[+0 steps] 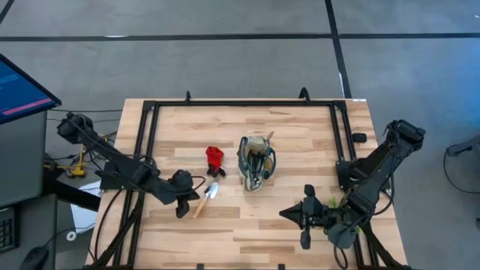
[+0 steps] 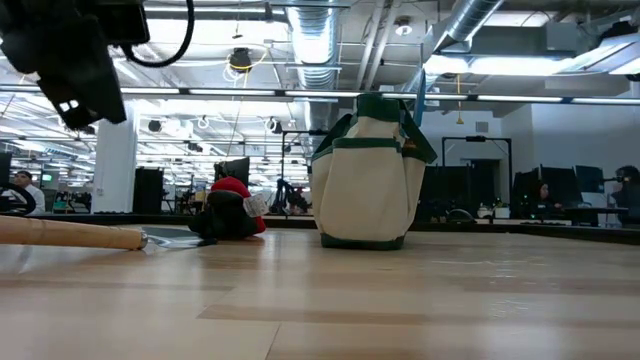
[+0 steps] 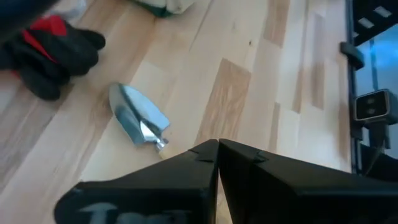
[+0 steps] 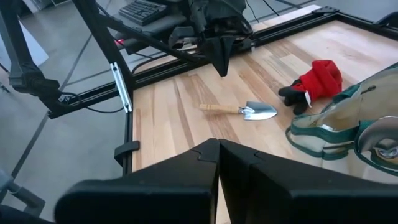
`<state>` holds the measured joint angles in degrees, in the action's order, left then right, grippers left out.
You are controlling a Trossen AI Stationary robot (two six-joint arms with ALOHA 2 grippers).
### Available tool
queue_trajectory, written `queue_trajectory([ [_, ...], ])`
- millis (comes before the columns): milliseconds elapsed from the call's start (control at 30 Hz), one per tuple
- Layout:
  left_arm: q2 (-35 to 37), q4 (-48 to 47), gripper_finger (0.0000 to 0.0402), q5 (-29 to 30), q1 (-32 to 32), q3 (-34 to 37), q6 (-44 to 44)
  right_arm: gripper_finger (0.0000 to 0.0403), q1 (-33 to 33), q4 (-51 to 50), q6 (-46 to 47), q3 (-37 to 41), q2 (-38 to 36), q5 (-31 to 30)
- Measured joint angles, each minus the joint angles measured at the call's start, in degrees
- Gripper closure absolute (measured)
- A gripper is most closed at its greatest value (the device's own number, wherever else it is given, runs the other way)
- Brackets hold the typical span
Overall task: Pick & Place Garden tools in Gardening bag
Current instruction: Put the trowel into the gardening bag
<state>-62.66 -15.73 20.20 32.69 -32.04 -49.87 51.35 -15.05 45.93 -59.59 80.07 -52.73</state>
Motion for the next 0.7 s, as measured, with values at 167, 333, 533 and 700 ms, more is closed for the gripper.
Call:
queue_trajectory([
  [167,-3.27,0.18,0.0401,-4.63,-0.07,0.01,-5.17,0.0403,0.00,-1.05,0.04,0.00,0.00,0.17],
  [333,-9.62,0.59,0.0400,-9.64,-0.05,0.01,-12.25,0.0403,0.00,-1.19,-0.10,0.00,0.00,0.15],
  [533,-15.22,1.80,0.0377,-12.74,-0.64,0.01,-12.51,0.0403,0.00,-1.20,-1.36,0.00,0.00,0.25],
  [700,-15.97,2.86,0.0330,-15.29,-1.44,0.01,-14.05,0.0403,0.00,-1.24,-1.51,0.00,0.13,0.65],
])
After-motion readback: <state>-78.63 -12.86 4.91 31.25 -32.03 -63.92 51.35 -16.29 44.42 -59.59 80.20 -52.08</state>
